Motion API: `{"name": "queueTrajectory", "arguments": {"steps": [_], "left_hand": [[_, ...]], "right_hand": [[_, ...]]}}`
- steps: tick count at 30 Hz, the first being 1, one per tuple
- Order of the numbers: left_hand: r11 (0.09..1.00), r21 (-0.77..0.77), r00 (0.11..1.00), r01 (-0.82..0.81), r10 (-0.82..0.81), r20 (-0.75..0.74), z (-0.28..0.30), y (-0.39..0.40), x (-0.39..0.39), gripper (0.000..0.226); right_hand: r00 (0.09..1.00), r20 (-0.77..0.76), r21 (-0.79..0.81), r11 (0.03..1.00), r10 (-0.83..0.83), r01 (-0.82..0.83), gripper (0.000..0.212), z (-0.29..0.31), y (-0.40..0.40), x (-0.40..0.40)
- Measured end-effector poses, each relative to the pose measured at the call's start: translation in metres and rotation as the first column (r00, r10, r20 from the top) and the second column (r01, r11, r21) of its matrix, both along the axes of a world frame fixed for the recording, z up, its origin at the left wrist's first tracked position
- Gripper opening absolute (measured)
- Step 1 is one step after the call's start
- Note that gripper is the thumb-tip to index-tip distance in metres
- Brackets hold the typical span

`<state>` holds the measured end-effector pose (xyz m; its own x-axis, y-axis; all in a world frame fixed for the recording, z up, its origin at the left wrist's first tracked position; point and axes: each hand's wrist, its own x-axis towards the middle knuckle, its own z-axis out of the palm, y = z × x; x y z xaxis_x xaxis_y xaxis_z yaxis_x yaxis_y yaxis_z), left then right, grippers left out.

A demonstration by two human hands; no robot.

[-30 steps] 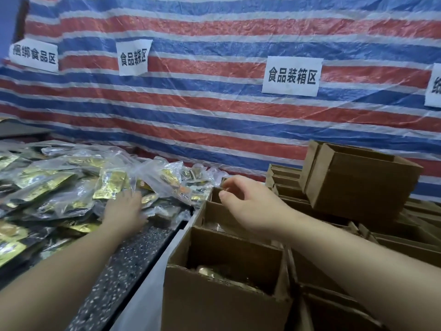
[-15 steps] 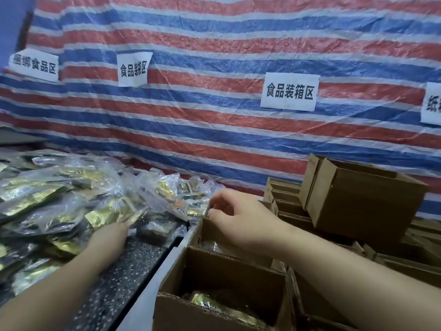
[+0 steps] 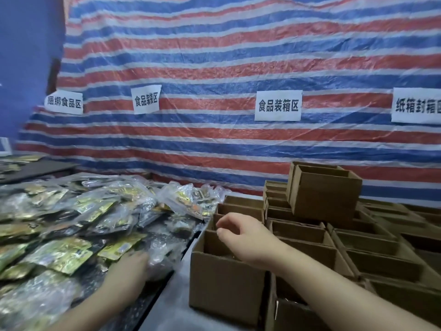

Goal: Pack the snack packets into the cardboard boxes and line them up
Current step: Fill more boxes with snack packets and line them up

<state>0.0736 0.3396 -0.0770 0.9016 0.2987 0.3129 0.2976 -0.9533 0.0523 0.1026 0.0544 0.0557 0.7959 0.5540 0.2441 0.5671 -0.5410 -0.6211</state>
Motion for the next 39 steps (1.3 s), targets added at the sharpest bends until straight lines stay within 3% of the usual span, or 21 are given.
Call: {"name": "queueTrajectory", "arguments": {"steps": [4, 7, 10, 15, 17, 20, 23, 25, 28, 30, 32, 35, 39], "left_hand": [[0.984, -0.141, 0.963, 0.113, -0.074, 0.26, 0.03, -0.021, -0.036, 0.009], [0.987, -0.13, 0.944, 0.093, -0.046, 0.327, 0.053, -0.03, -0.056, 0.019], [0.987, -0.065, 0.902, 0.148, -0.108, 0.418, 0.068, -0.039, -0.072, 0.015], [0.981, 0.105, 0.912, 0.161, -0.188, 0.363, 0.079, -0.045, -0.085, 0.01], [0.957, 0.185, 0.865, 0.225, -0.283, 0.414, 0.084, -0.049, -0.091, 0.008], [0.903, 0.331, 0.765, 0.273, -0.413, 0.495, 0.1, -0.059, -0.1, 0.024], [0.895, 0.361, 0.713, 0.261, -0.431, 0.553, 0.126, -0.068, -0.106, 0.033], [0.913, 0.32, 0.693, 0.255, -0.403, 0.598, 0.143, -0.077, -0.107, 0.031], [0.919, 0.264, 0.634, 0.295, -0.394, 0.666, 0.164, -0.097, -0.106, 0.018], [0.923, 0.188, 0.626, 0.335, -0.368, 0.688, 0.172, -0.111, -0.101, 0.009], [0.933, 0.095, 0.668, 0.347, -0.317, 0.673, 0.172, -0.119, -0.093, 0.021], [0.958, 0.073, 0.762, 0.278, -0.265, 0.591, 0.164, -0.121, -0.085, 0.035], [0.957, 0.09, 0.746, 0.277, -0.273, 0.608, 0.159, -0.111, -0.082, 0.036]], "right_hand": [[1.0, -0.01, 0.022, 1.0, -0.01, 0.01, 0.027, -0.004, -0.011, -0.036], [1.0, -0.014, 0.034, 0.999, -0.024, 0.025, 0.028, -0.007, -0.015, -0.056], [0.999, -0.009, 0.034, 0.999, -0.034, 0.034, 0.028, -0.009, -0.021, -0.072], [0.998, -0.039, 0.063, 0.997, -0.043, 0.045, 0.023, -0.013, -0.03, -0.087], [0.998, -0.055, 0.074, 0.996, -0.039, 0.043, 0.024, -0.014, -0.033, -0.092], [0.997, -0.067, 0.072, 0.997, -0.033, 0.038, 0.026, -0.014, -0.035, -0.097], [0.997, -0.061, 0.081, 0.996, -0.039, 0.044, 0.028, -0.014, -0.03, -0.099], [0.997, -0.072, 0.101, 0.995, 0.005, 0.002, 0.04, -0.015, -0.02, -0.098], [0.992, -0.089, 0.183, 0.981, 0.084, -0.067, 0.084, -0.018, 0.002, -0.093], [0.993, -0.112, 0.183, 0.983, 0.038, -0.017, 0.113, -0.021, 0.018, -0.092], [0.994, -0.099, 0.138, 0.988, -0.055, 0.068, 0.122, -0.026, 0.03, -0.092], [0.985, -0.064, 0.136, 0.976, -0.163, 0.17, 0.088, -0.037, 0.041, -0.09], [0.984, -0.09, 0.184, 0.969, -0.153, 0.167, 0.041, -0.043, 0.044, -0.085]]}}
